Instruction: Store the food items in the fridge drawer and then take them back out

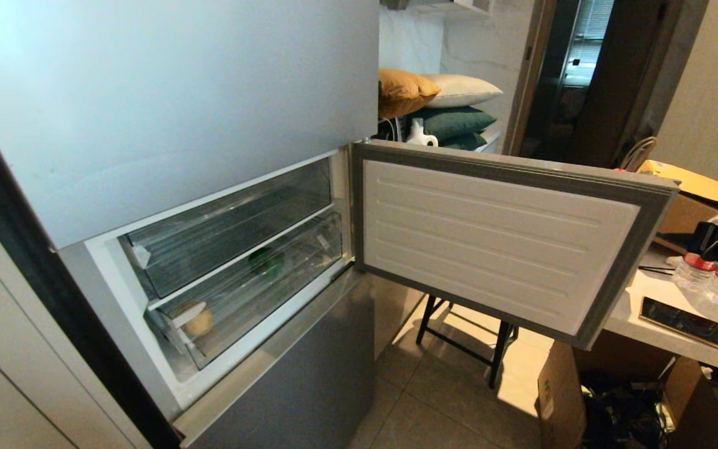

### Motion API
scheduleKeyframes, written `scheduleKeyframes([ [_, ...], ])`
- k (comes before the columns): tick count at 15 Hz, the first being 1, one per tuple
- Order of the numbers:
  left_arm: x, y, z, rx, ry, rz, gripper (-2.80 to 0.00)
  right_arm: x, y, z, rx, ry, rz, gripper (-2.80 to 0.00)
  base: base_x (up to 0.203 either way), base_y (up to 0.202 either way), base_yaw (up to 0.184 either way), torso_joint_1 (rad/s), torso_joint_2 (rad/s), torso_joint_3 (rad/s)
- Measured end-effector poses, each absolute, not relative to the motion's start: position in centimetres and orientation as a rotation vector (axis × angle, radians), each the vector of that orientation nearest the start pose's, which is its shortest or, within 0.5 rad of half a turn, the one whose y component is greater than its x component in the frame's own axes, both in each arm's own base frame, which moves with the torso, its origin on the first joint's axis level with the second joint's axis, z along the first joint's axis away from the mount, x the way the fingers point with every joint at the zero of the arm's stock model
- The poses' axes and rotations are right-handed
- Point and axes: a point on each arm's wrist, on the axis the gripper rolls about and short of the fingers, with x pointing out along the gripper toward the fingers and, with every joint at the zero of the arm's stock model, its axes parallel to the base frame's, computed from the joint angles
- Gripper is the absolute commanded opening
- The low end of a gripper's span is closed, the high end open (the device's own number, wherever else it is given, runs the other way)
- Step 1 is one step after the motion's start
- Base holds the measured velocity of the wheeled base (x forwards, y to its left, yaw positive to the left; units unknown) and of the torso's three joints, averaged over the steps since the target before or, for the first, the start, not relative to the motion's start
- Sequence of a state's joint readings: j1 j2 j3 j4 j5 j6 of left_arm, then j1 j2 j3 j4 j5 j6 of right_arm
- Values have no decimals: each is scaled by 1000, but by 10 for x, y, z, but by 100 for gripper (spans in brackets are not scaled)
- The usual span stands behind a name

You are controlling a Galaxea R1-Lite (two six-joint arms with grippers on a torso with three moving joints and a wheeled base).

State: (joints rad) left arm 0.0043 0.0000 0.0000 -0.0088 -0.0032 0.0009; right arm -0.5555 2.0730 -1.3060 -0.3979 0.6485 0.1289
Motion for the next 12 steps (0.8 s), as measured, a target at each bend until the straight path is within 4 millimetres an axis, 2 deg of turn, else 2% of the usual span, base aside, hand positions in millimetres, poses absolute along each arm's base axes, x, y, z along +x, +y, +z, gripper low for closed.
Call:
scheduleKeyframes([
  [12, -23, 0, 76, 1, -9, 1, -280, 352, -204, 155, 382, 325, 238, -280, 0, 0, 0, 0, 0, 0],
])
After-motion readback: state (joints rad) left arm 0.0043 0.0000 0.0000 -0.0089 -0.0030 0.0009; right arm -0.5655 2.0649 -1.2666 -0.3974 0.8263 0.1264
